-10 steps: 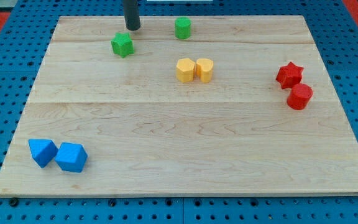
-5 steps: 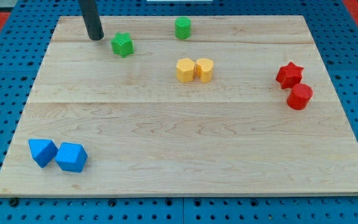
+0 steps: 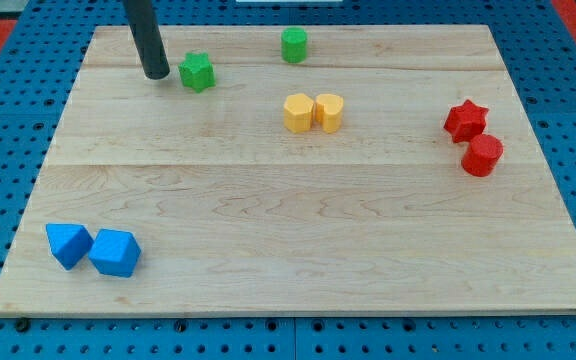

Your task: Push the green star below the green circle

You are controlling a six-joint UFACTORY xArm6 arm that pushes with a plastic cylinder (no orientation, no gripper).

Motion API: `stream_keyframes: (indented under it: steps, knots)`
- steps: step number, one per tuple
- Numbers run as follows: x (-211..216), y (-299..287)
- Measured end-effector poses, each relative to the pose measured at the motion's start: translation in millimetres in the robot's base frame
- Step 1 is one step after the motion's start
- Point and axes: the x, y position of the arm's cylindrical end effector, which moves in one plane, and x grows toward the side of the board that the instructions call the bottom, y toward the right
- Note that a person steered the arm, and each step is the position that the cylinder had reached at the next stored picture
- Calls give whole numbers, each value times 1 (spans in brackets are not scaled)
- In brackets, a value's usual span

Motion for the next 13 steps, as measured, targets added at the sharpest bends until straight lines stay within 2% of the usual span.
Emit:
stream_keyframes:
  steps: [4,7,11,13]
  knots:
    - [0,7]
    - [0,61]
    - [-18,57]
    - [-18,91]
